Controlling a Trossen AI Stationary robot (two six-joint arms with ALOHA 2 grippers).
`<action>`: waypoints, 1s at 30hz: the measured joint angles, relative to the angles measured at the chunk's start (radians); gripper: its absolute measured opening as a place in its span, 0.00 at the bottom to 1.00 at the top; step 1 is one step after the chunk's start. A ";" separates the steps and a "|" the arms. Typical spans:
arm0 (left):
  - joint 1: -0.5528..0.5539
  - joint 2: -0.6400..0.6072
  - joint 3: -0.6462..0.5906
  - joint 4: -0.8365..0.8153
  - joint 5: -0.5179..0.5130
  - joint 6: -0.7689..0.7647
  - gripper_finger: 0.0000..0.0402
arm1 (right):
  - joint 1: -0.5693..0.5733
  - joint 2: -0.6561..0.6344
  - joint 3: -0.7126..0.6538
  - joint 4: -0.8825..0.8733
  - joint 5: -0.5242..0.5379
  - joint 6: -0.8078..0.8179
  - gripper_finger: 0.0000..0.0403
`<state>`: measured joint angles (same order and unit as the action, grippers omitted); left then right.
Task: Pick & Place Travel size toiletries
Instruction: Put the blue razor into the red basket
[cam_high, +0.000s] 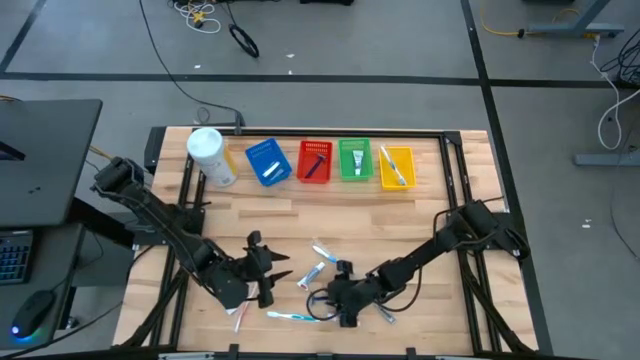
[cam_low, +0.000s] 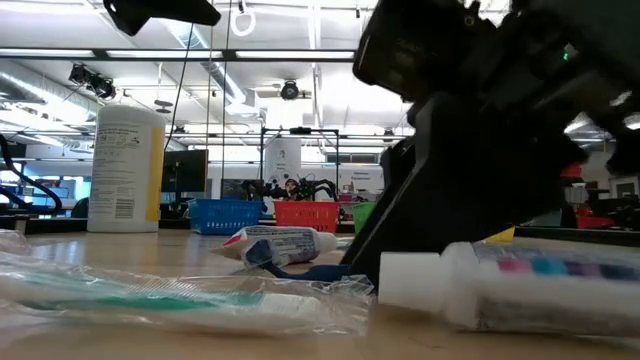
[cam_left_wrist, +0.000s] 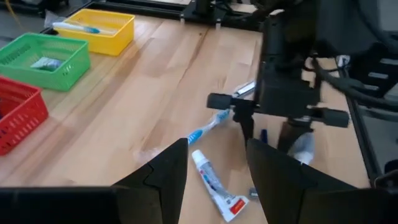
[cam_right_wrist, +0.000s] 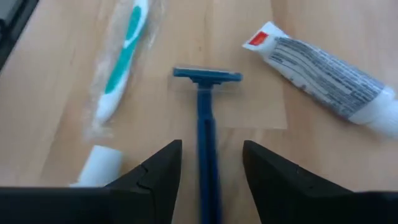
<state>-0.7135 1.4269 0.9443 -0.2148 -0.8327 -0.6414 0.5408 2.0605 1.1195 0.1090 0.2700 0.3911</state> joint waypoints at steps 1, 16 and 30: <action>0.000 0.000 0.000 -0.001 -0.008 -0.002 0.44 | -0.003 0.000 0.004 -0.010 -0.015 0.003 0.45; 0.004 0.000 0.000 -0.005 -0.020 -0.002 0.44 | -0.022 -0.005 0.005 -0.102 -0.042 0.012 0.15; 0.004 0.000 0.000 -0.005 -0.020 -0.002 0.44 | -0.032 -0.037 -0.003 -0.087 -0.081 -0.034 0.10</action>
<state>-0.7091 1.4269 0.9443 -0.2196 -0.8531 -0.6433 0.5087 2.0238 1.1167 0.0218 0.1891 0.3573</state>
